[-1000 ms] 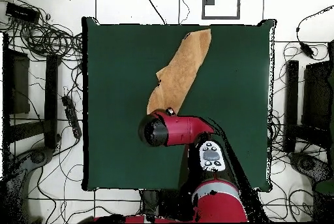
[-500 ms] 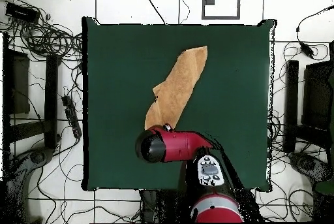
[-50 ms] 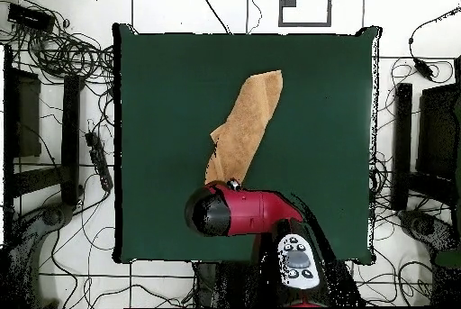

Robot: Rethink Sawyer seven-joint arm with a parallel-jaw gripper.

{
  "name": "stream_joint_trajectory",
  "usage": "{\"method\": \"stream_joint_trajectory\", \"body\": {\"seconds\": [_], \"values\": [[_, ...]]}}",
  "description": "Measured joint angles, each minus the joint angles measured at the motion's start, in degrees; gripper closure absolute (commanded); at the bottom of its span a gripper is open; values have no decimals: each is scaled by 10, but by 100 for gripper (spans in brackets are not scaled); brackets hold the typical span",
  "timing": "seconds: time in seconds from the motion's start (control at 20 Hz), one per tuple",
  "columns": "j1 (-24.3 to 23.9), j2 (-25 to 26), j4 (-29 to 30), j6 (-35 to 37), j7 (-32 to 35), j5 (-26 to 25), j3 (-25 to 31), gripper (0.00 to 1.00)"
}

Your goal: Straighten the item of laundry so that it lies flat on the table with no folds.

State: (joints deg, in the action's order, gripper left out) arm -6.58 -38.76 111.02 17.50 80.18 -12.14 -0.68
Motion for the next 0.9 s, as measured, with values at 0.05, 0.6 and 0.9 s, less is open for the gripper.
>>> {"method": "stream_joint_trajectory", "body": {"seconds": [0.05,0.6,0.9], "values": [[0,0,0,0,0,0,0,100],[-3,0,0,0,0,-24,1,0],[-22,-3,0,0,0,-27,3,0]]}}
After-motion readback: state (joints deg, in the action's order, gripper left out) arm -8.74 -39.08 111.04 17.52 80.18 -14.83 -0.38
